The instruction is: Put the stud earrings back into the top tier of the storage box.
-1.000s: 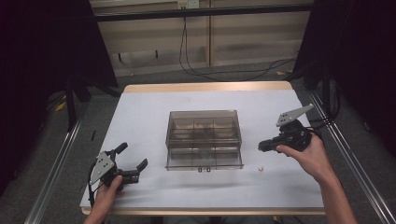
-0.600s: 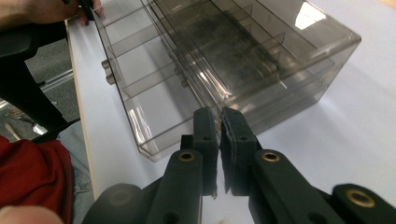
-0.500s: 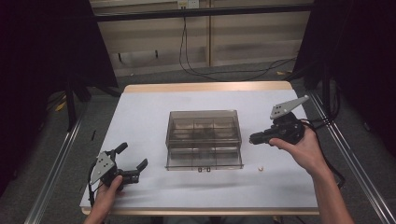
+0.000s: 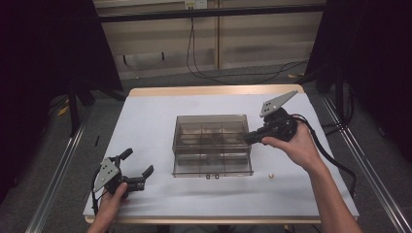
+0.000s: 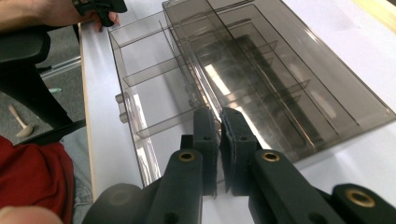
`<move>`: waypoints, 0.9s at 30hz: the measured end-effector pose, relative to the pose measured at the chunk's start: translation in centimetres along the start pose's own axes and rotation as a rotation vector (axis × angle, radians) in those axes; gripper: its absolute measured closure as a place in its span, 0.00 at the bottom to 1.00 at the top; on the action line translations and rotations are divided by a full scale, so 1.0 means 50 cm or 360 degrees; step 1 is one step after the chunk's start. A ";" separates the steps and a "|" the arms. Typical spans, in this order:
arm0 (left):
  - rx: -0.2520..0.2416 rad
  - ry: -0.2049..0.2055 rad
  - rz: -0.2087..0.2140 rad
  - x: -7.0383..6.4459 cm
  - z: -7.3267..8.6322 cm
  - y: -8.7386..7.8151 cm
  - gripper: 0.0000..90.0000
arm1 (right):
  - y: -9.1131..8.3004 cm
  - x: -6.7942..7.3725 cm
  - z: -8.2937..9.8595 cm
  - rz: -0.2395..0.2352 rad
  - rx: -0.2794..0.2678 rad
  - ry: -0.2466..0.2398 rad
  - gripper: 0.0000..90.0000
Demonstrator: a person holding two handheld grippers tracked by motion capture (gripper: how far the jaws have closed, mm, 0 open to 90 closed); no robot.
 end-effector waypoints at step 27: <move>0.0008 0.0013 0.0000 0.001 0.001 -0.001 0.01 | 0.093 0.033 -0.082 -0.0120 0.0192 -0.0126 0.95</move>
Point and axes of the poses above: each handheld gripper's, and its own axes: y roughly forward along the jaws, z roughly out of its underside, x roughly to its left, the point moved 8 cm from there along y, roughly forward along the jaws, and after that the axes turned 2 degrees about y, right-handed, at the moved point
